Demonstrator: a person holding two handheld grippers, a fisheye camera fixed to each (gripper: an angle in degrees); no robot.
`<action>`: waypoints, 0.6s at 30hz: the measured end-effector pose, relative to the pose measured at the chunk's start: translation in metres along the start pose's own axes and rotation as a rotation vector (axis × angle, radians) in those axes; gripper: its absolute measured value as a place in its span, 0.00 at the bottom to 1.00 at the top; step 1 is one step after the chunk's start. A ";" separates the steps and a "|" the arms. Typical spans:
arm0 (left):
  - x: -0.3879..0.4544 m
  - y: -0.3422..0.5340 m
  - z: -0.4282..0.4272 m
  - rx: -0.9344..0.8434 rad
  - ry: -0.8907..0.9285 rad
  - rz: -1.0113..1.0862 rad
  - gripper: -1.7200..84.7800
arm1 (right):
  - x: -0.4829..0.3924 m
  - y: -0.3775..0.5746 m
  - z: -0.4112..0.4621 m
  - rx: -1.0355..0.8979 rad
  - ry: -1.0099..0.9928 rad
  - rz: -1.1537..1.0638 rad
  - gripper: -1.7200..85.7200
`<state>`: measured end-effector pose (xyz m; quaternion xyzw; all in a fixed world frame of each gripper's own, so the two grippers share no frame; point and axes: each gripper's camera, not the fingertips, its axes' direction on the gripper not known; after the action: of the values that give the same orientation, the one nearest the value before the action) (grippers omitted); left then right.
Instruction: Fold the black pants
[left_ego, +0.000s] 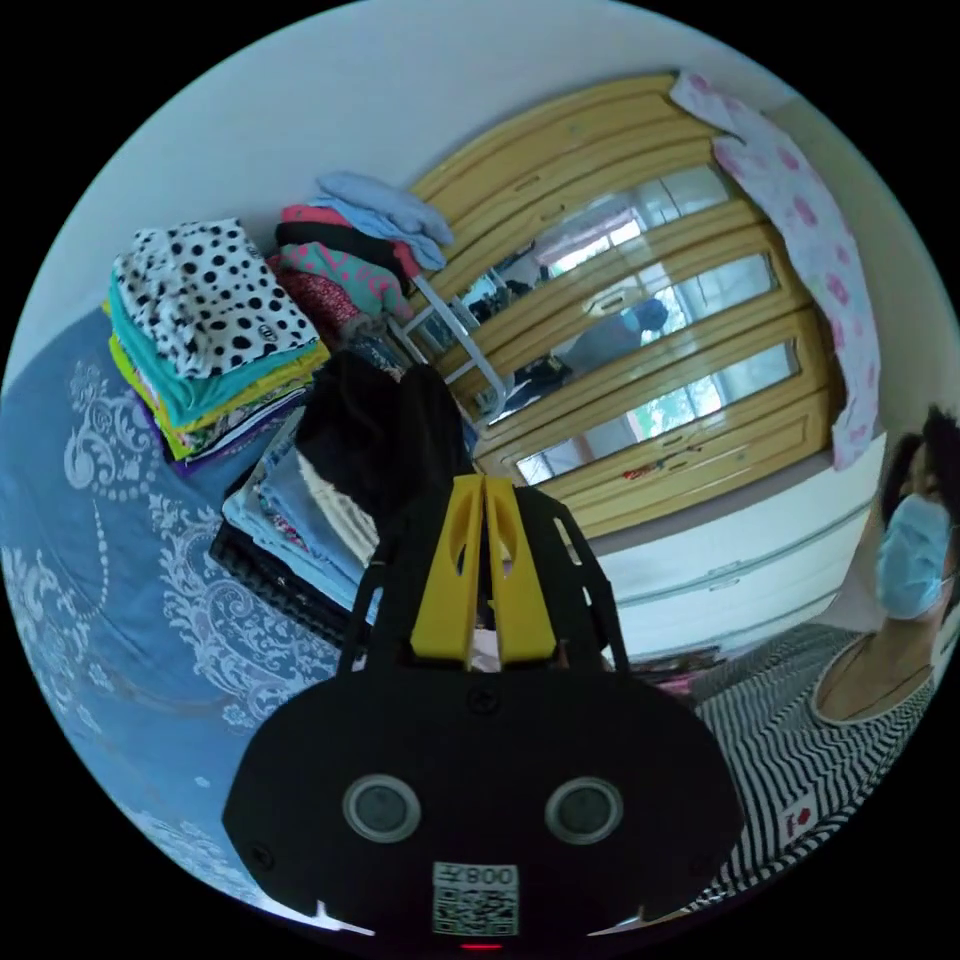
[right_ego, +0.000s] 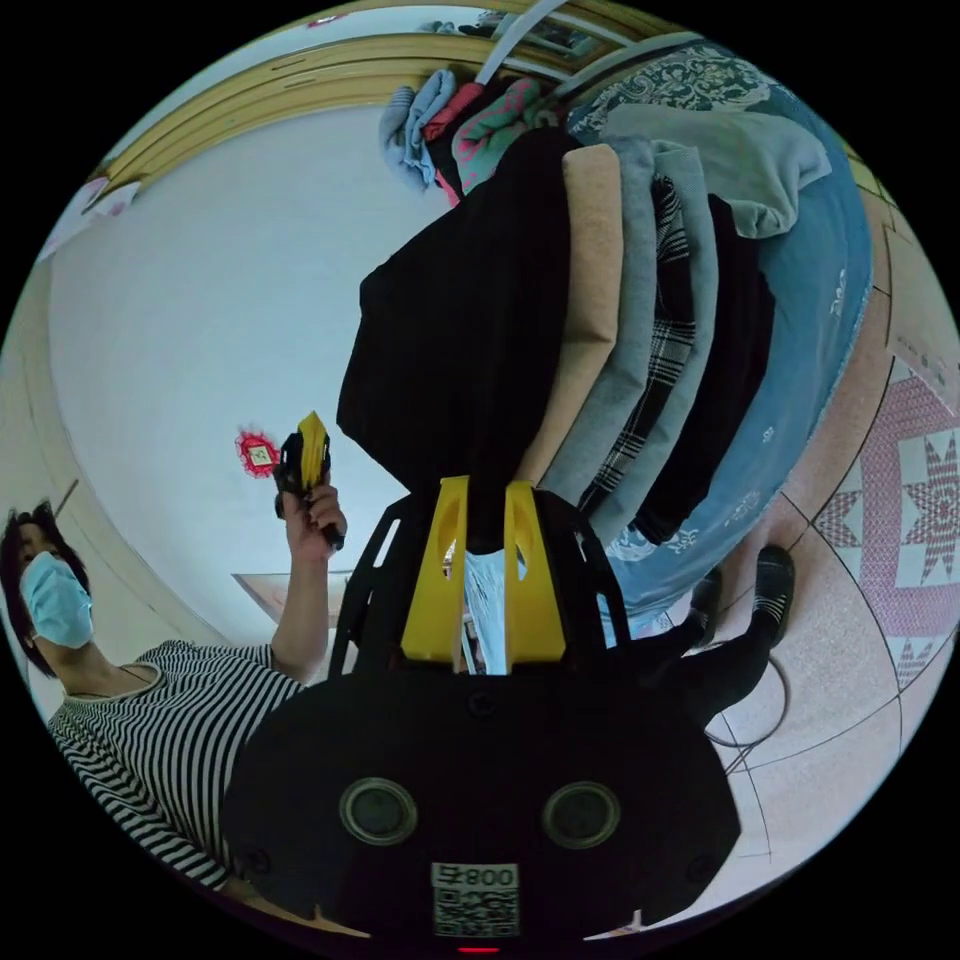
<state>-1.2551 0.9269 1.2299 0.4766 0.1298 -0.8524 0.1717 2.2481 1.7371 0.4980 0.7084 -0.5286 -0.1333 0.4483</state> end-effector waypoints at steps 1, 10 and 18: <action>0.005 -0.011 0.025 -0.042 -0.049 0.040 0.02 | 0.003 0.000 0.002 0.000 0.021 0.008 0.09; 0.002 -0.041 0.140 -0.184 -0.362 0.155 0.02 | -0.039 -0.011 0.004 0.097 0.289 -0.070 0.06; 0.014 -0.044 0.209 -0.299 -0.428 0.326 0.02 | -0.059 -0.091 0.191 -0.255 0.846 -0.302 0.05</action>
<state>-1.4406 0.8838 1.3276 0.2703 0.1366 -0.8660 0.3980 2.1551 1.6981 0.3030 0.7087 -0.1698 0.0394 0.6836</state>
